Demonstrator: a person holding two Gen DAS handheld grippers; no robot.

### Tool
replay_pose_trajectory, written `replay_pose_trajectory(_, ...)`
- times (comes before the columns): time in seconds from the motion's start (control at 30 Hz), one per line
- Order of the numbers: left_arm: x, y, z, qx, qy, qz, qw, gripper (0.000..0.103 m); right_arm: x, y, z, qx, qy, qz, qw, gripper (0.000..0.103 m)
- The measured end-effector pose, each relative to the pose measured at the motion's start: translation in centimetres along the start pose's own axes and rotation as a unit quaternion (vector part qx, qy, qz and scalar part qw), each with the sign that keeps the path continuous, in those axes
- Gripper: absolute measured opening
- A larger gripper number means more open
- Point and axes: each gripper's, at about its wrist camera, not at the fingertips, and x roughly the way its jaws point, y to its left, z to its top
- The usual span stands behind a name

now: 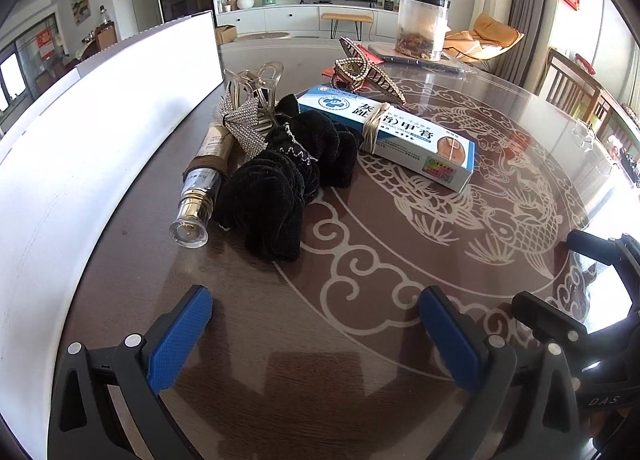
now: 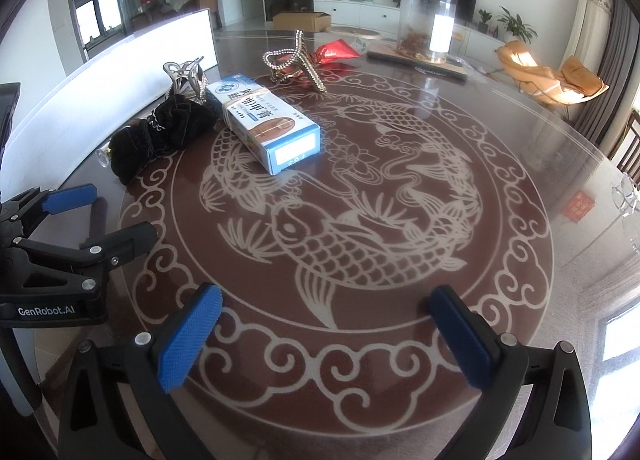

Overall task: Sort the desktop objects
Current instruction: 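Move both tools back over the table toward the blue box and velvet pouch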

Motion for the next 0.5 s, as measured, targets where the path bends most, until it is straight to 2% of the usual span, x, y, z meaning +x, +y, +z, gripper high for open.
replay_pose_trajectory(0.5,-0.01,-0.09,-0.13,0.0,-0.001,0.001,1.0,0.103,0.1,0.02,0.0,0.0,0.0,0.0,1.0,0.103)
